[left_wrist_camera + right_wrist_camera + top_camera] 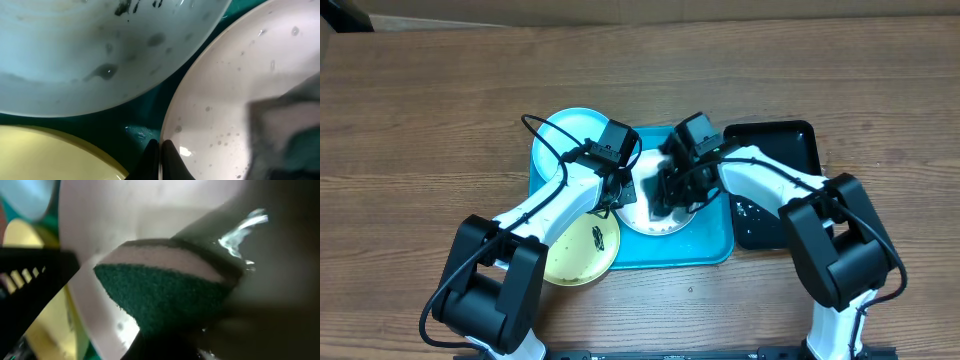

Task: Clean dirty plates on tray and stack at the side
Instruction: 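Return the sponge to the black tray and withdraw the right arm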

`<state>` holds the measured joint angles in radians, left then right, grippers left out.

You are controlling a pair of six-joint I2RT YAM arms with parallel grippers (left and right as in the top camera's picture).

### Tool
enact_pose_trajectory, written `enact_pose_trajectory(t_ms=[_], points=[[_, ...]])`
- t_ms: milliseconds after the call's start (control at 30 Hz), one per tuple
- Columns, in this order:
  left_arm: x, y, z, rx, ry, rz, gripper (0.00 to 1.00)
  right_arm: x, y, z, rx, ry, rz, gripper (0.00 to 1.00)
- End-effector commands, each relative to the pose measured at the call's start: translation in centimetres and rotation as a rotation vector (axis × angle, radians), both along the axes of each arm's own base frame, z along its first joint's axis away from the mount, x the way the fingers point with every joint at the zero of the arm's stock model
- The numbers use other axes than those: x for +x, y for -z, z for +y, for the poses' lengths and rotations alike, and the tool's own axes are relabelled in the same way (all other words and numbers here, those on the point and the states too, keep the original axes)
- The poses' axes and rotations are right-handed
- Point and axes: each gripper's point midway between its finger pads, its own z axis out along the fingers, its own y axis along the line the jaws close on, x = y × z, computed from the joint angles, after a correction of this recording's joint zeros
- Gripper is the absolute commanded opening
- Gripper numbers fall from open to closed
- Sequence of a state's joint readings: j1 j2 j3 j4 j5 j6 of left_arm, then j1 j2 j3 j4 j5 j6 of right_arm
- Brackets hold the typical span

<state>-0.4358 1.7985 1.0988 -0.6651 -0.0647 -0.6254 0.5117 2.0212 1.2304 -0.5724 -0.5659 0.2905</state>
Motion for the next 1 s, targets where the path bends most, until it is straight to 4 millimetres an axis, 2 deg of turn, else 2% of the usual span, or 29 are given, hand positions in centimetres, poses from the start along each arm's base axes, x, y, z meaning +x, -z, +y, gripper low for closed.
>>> enact_pose_trajectory(t_ms=[0,167,233,333,433,500,667,800,967], points=[[-0.6,0.7,-0.6,-0.015,0.035,0.025,0.04,-1.2,-1.8,1.7,0.166,-0.060,0.096,0.04],[-0.7,0.7,-0.6,-0.012,0.039,0.028,0.04,2.0,-7.7,0.2,0.282,-0.021,0.033,0.04],[-0.7,0.7,-0.6,-0.012,0.040,0.028,0.04,2.8,-10.1,-1.1,0.295,-0.023,-0.028,0.04],[-0.7,0.7,-0.6,-0.013,0.042,0.027,0.04,3.9,-12.0,-4.3,0.229,0.018,-0.101,0.04],[-0.6,0.7,-0.7,-0.015,0.042,0.025,0.04,5.3,-11.6,-9.2,0.062,0.134,-0.138,0.04],[-0.6,0.7,-0.7,-0.017,0.042,0.022,0.04,5.9,-10.6,-13.6,-0.092,0.225,-0.142,0.04],[-0.4,0.7,-0.8,-0.021,0.043,0.017,0.04,5.8,-7.5,-21.7,-0.446,0.359,-0.129,0.04],[-0.4,0.6,-0.9,-0.029,0.044,0.016,0.04,5.0,-5.8,-24.2,-0.595,0.406,-0.122,0.04],[-0.4,0.6,-0.9,-0.029,0.044,0.015,0.04,4.8,-3.7,-24.8,-0.623,0.414,-0.143,0.04]])
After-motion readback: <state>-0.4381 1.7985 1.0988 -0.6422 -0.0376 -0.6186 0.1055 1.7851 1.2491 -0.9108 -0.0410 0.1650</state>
